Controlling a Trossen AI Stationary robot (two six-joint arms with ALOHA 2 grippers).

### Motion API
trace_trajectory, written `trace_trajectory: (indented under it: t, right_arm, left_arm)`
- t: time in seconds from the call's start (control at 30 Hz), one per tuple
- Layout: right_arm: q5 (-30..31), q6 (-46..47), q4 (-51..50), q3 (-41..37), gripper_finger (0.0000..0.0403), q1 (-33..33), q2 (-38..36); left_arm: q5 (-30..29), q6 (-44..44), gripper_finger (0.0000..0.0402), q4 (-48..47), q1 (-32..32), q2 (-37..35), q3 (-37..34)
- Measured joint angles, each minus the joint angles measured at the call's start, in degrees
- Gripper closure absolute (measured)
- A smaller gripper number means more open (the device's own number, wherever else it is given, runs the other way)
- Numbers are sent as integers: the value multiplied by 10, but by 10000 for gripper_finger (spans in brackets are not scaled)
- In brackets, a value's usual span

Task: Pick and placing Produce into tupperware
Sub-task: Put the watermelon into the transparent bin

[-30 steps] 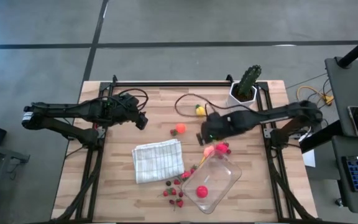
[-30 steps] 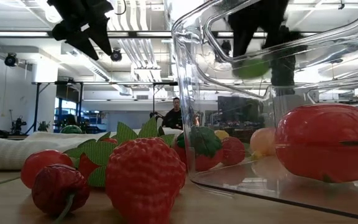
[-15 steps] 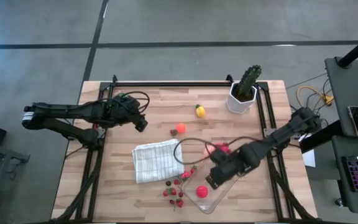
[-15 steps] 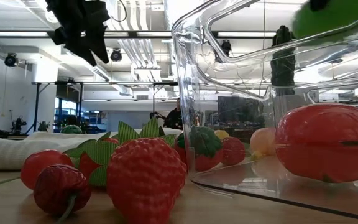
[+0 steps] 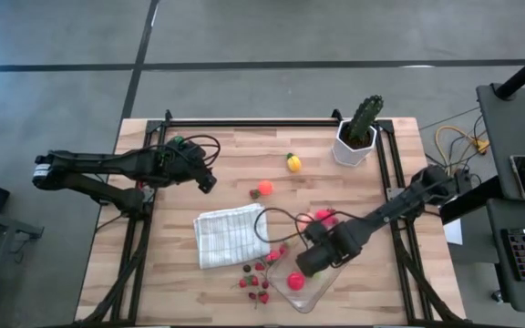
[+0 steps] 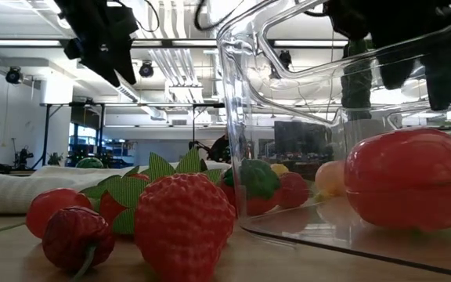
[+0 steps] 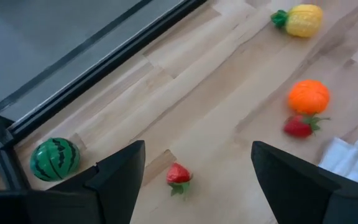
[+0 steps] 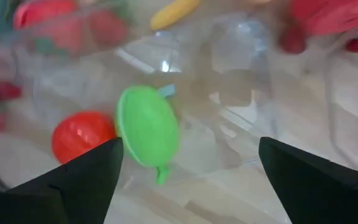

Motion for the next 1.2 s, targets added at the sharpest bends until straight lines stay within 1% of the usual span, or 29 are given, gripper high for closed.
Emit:
trace_trajectory:
  t: [0.13, 0.23, 0.33, 0.4, 0.47, 0.6, 0.7, 0.77, 0.87, 1.0, 1.2]
  right_arm:
    - [10, 9, -3, -1, 34, -11, -27]
    - [25, -1, 9, -1, 33, -14, -52]
    - [62, 0, 8, -1, 33, -14, -74]
    - [82, 3, 3, -1, 33, -14, -87]
    - [90, 3, 3, -1, 33, -14, -96]
    - [102, 3, 1, -2, 33, -14, -104]
    - [103, 2, 1, -2, 33, -14, -104]
    - [103, 0, 1, -3, 33, -14, -104]
    - [104, -12, 1, -6, 33, -14, -104]
    - [104, -26, 1, -8, 33, -14, -104]
    - [104, -14, 1, -8, 33, -14, -104]
  left_arm:
    - [-33, 13, 123, -32, 47, 18, 0]
    - [-26, 22, 124, -63, 123, 40, 0]
    - [10, 60, 124, -62, 211, 57, -7]
    - [32, 82, 124, -43, 268, 66, -15]
    - [60, 103, 124, -17, 322, 72, -29]
    - [138, 132, 124, 22, 421, 90, -56]
    - [150, 140, 124, 25, 476, 107, -68]
    - [155, 148, 124, 35, 502, 117, -73]
    - [186, 167, 124, 69, 519, 128, -72]
    - [190, 170, 124, 112, 528, 150, -69]
    - [190, 169, 124, 130, 547, 202, -67]
